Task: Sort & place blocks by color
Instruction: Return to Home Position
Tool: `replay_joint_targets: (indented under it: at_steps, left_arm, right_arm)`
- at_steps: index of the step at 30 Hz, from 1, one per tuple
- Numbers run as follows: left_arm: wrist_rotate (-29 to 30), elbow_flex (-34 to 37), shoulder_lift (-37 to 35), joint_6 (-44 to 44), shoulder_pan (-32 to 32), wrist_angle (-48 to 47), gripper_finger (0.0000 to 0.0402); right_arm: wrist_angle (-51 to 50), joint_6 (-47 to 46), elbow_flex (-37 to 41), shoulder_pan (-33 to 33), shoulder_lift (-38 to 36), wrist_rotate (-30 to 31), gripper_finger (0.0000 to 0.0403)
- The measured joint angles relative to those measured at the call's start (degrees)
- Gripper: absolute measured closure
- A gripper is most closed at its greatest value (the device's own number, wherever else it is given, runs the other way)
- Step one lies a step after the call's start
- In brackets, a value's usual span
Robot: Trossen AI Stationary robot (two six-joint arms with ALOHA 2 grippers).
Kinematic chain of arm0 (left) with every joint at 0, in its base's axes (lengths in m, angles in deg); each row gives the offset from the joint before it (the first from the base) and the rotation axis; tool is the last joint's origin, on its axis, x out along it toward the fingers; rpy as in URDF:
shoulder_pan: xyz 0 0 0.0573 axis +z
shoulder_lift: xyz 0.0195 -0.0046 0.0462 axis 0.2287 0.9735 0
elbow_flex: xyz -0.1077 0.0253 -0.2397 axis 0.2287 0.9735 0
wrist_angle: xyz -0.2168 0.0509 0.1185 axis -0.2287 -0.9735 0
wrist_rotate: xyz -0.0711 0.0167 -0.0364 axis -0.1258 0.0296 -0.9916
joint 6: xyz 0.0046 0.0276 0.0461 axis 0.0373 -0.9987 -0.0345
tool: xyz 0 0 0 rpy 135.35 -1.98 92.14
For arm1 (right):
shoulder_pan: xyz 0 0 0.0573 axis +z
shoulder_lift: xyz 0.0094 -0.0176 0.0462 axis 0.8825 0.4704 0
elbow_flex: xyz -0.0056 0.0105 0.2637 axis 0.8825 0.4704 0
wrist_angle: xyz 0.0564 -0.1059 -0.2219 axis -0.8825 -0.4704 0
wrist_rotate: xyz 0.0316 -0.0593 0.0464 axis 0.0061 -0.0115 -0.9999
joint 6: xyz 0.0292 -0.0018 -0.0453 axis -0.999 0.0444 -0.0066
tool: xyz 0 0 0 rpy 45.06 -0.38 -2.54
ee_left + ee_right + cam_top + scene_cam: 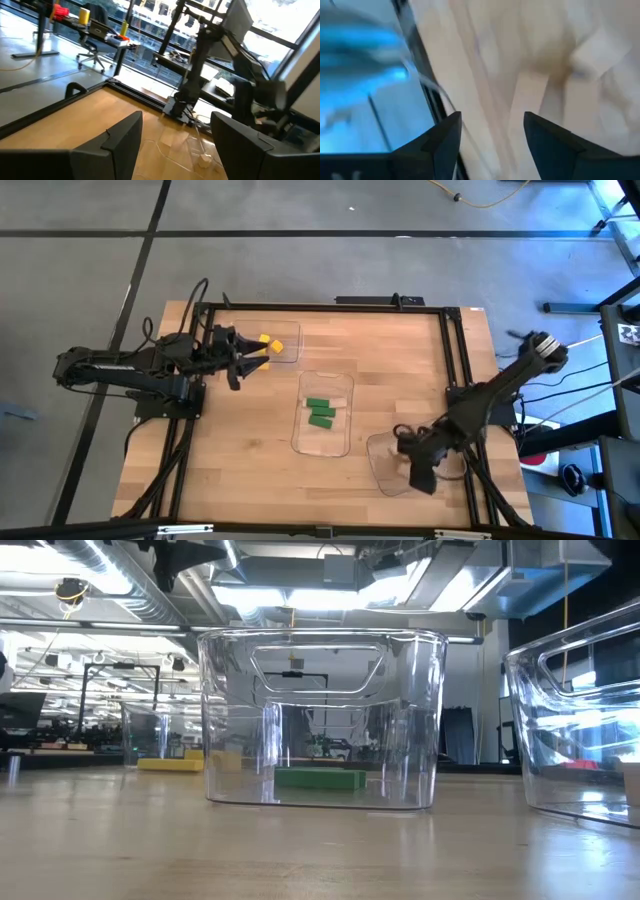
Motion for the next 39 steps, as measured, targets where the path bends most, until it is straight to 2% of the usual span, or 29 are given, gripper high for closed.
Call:
replay_joint_targets:
  at_steps: [3,8,11,14,16,18,22,25,29,35,39]
  left_arm:
    - [-1.64,0.0,0.0,0.02,-0.02,0.0,0.0175]
    - [-2.59,0.0,0.0,-0.06,-0.02,0.0,0.0175]
    - [-2.6,0.0,0.0,-0.41,-0.02,0.02,0.0175]
    - [-2.62,0.0,0.0,-0.55,-0.02,0.11,0.0175]
    - [-2.79,0.0,0.0,-0.58,-0.02,0.17,0.0175]
    - [-3.52,0.0,0.0,-0.59,-0.02,0.47,0.0175]
    - [-5.09,0.0,0.0,-0.59,-0.02,0.93,0.0175]
    - [-5.7,0.0,-0.04,-0.72,-0.02,1.52,0.0175]
    - [-6.05,0.0,-0.01,-3.12,-0.02,2.27,0.0175]
    - [-6.3,0.0,-0.02,-7.81,-0.02,2.99,0.0175]
    - [-6.87,0.0,-0.02,-12.07,-0.02,2.97,0.0175]
  right_arm:
    - [1.54,0.43,0.0,-0.2,-6.03,11.9,0.0189]
    - [7.24,6.72,-0.02,-3.89,-13.6,30.74,0.019]
    - [11.28,13.71,-0.02,-7.55,-16.43,39.07,0.019]
    - [17.69,22.05,1.2,-12.02,-18.34,43.66,0.019]
    - [24.69,26.62,3.88,-15.71,-19.3,43.27,0.019]
    - [33.19,30.24,7.65,-19.66,-19.93,39.8,0.019]
    - [52.68,33.64,14.74,-28.34,-20.09,26.93,0.019]
    - [62.89,32.93,16.88,-33.65,-20.12,16.86,0.019]
    - [65.93,34.92,16.05,-36.66,-20.14,9.48,0.019]
    - [66.0,43.97,15.04,-36.88,-20.14,8.81,0.019]
    - [65.96,45.21,15.02,-36.86,-20.14,8.77,0.019]
